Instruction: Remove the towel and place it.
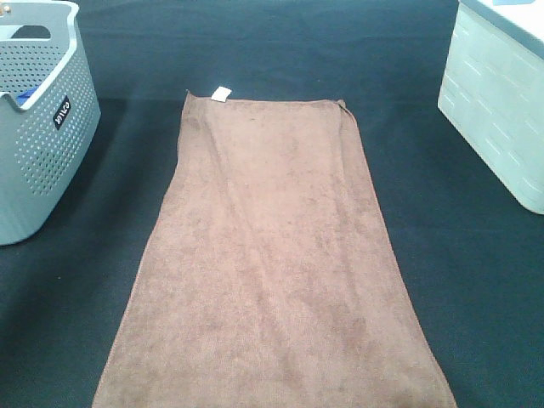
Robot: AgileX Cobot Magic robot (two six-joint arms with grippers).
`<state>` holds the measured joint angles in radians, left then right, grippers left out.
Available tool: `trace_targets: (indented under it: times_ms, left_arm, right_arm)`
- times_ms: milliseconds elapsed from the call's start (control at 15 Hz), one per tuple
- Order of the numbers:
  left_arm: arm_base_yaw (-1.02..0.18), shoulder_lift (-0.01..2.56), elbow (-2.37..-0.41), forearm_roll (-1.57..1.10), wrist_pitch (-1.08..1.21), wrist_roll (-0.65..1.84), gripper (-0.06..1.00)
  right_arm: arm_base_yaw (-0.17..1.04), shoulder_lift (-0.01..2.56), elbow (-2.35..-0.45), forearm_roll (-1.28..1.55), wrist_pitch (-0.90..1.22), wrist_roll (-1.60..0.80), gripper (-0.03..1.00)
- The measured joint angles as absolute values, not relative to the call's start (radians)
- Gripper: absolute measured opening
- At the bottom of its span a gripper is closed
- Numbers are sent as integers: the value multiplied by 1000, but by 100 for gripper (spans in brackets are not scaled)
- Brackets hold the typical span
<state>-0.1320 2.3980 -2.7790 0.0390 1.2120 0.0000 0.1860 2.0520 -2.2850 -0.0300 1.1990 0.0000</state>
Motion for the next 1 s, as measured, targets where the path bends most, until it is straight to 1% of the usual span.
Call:
trace_targets:
  times_ms: [200, 333, 533, 733, 800, 1000]
  left_arm:
    - [-15, 2249, -2597, 54, 1212, 0, 69]
    - [9, 2128, -2406, 37, 1212, 0, 69]
    - [9, 1850, -1986, -18, 1211, 0, 69]
    - [9, 1524, -1553, -52, 1199, -6, 69]
    - [9, 1399, -1428, -53, 1174, -6, 69]
    - [9, 1075, -1170, -59, 1120, -28, 69]
  right_arm:
    - [186, 1971, -2251, -90, 1210, 28, 69]
    - [186, 1881, -2149, -66, 1210, 43, 69]
    - [186, 1662, -1822, -53, 1208, 76, 69]
    - [186, 1335, -1413, -50, 1215, 152, 69]
    - [186, 1234, -1308, -45, 1214, 166, 69]
    - [186, 960, -1051, -38, 1208, 173, 69]
